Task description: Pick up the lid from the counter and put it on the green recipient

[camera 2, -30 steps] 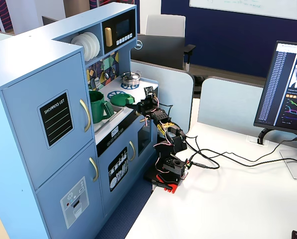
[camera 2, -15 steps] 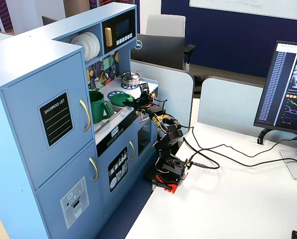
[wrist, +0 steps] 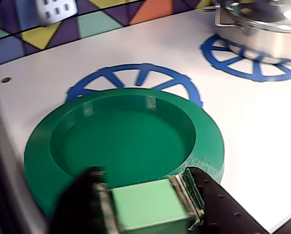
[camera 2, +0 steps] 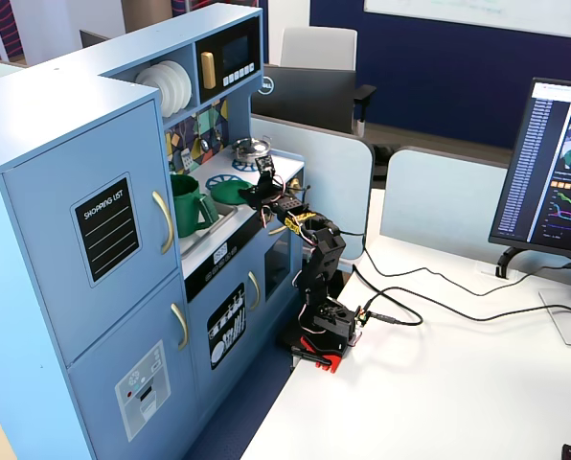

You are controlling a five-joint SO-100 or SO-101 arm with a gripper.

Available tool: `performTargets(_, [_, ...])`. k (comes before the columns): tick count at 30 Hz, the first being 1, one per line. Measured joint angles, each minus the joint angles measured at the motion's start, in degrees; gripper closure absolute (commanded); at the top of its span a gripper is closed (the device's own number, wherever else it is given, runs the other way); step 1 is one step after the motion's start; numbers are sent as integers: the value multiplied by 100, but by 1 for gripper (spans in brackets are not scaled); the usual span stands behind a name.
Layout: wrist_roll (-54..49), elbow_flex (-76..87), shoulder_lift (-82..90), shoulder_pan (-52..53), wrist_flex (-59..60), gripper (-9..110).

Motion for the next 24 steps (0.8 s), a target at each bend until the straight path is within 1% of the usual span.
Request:
performTargets(4, [0, -88, 0, -44, 0, 102])
performTargets(9, [132, -896, -9, -167, 369, 102])
performTargets(16, [264, -2549, 0, -299, 1679, 102])
performTargets(24, [378, -3832, 229, -1292, 3050, 102])
